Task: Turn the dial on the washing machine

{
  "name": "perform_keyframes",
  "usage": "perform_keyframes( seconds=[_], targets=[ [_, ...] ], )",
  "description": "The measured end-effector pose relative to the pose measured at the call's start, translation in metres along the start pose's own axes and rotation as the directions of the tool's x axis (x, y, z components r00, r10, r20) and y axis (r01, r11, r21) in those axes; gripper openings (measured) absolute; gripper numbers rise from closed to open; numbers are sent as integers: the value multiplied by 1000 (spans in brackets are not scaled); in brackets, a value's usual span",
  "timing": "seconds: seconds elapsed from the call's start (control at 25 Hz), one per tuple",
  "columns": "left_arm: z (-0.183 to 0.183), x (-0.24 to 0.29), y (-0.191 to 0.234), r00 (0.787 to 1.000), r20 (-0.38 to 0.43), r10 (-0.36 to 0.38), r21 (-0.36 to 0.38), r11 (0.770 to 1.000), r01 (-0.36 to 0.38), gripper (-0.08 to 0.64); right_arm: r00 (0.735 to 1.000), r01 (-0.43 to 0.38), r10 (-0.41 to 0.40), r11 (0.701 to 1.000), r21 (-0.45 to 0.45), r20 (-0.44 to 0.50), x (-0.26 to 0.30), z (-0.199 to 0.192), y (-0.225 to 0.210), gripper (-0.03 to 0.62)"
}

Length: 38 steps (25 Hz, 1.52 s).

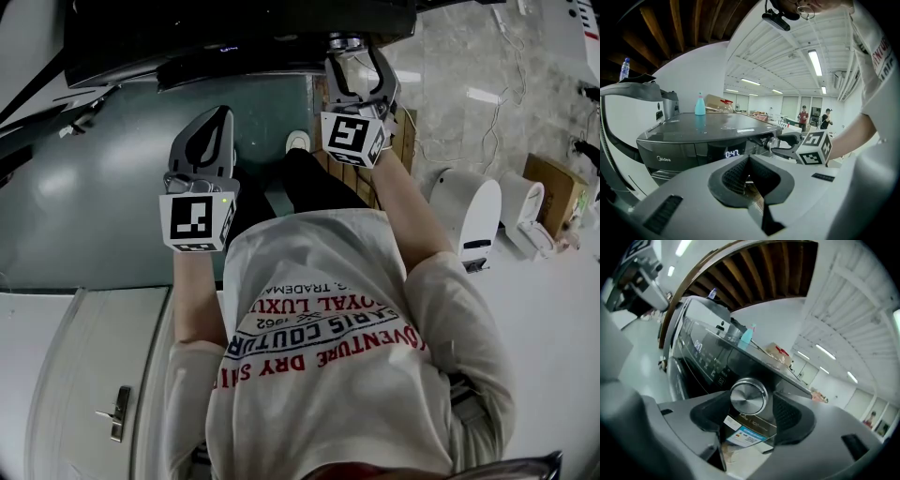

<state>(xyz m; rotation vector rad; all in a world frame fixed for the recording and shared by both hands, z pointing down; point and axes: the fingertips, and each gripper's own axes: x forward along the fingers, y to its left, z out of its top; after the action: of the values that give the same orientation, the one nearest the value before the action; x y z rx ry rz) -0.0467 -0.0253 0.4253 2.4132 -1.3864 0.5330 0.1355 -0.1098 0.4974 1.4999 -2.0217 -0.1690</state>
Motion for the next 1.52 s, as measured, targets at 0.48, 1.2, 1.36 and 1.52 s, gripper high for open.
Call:
perform_keyframes(
  seconds=[0.48, 1.2, 1.36, 1.52],
  targets=[
    [-6, -2, 2, 1000, -12, 13, -13, 1000, -13, 15, 998, 38, -51, 955, -293, -37, 12, -10, 6, 282],
    [-9, -3, 4, 1000, -21, 16, -10, 1000, -16, 16, 992, -70, 92, 974, 217, -91, 11, -6, 1, 278],
    [-10, -2, 2, 1000, -26, 11, -8, 1000, -11, 15, 998, -27, 34, 994, 110, -61, 8, -4, 1, 288],
    [-10, -2, 1, 1000, -27, 9, -7, 1000, -9, 16, 1000, 1, -3, 994, -109, -19, 5, 0, 5, 295]
  ],
)
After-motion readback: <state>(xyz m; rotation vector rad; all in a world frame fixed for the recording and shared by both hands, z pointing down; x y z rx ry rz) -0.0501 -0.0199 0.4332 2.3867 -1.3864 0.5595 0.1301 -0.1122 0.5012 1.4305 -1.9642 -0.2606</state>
